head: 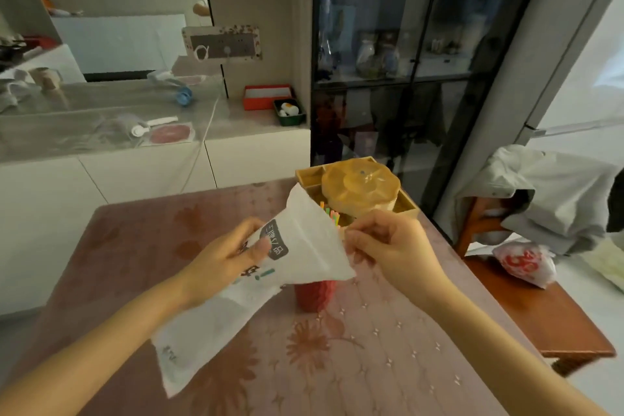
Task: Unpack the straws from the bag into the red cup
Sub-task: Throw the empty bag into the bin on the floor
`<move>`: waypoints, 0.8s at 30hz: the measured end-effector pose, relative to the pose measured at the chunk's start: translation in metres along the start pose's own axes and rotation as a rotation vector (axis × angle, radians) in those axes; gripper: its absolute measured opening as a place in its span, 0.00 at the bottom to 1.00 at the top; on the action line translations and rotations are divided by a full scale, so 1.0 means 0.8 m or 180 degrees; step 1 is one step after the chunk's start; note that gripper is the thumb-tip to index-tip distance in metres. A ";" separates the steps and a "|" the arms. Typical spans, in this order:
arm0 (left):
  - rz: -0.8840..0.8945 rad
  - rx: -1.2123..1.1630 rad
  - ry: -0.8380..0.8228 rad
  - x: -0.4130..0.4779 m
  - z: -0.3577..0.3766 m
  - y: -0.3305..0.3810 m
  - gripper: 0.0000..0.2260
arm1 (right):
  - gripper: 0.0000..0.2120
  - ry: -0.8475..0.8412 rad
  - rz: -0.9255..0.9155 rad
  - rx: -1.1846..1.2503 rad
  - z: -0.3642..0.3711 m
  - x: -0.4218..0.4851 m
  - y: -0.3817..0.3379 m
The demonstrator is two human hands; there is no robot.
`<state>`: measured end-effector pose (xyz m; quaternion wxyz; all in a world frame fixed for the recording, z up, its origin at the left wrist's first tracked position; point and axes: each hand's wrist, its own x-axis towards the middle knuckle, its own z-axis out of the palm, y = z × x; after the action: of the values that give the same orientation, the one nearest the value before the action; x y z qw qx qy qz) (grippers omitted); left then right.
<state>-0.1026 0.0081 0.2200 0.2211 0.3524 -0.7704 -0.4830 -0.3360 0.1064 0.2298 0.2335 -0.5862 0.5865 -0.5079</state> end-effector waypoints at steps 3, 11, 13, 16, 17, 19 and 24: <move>-0.0136 -0.0333 -0.0016 -0.010 0.025 0.011 0.17 | 0.07 -0.0060 0.0240 0.0375 -0.024 -0.038 0.004; 0.0167 0.0153 -0.0398 -0.018 0.166 0.073 0.06 | 0.03 -0.0048 0.0779 -0.0037 -0.102 -0.137 0.013; 0.0110 0.0179 -0.0745 -0.023 0.216 0.086 0.06 | 0.03 -0.0071 0.0895 -0.0149 -0.150 -0.176 0.021; 0.0151 0.0255 -0.1072 -0.034 0.313 0.105 0.08 | 0.04 0.0010 0.1027 -0.0357 -0.235 -0.246 0.043; 0.0209 0.0324 -0.1041 -0.037 0.349 0.111 0.09 | 0.04 0.0068 0.1093 -0.0519 -0.266 -0.272 0.054; 0.0247 0.0356 -0.0877 -0.043 0.425 0.120 0.08 | 0.02 0.0136 0.1269 -0.0894 -0.324 -0.325 0.081; 0.0043 0.0497 -0.1000 -0.063 0.602 0.094 0.04 | 0.03 0.0362 0.1528 -0.2053 -0.409 -0.440 0.175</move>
<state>-0.4224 0.3514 0.0774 0.0731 0.2836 -0.8330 -0.4693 -0.6120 0.5086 0.1176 0.1168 -0.4467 0.8479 -0.2606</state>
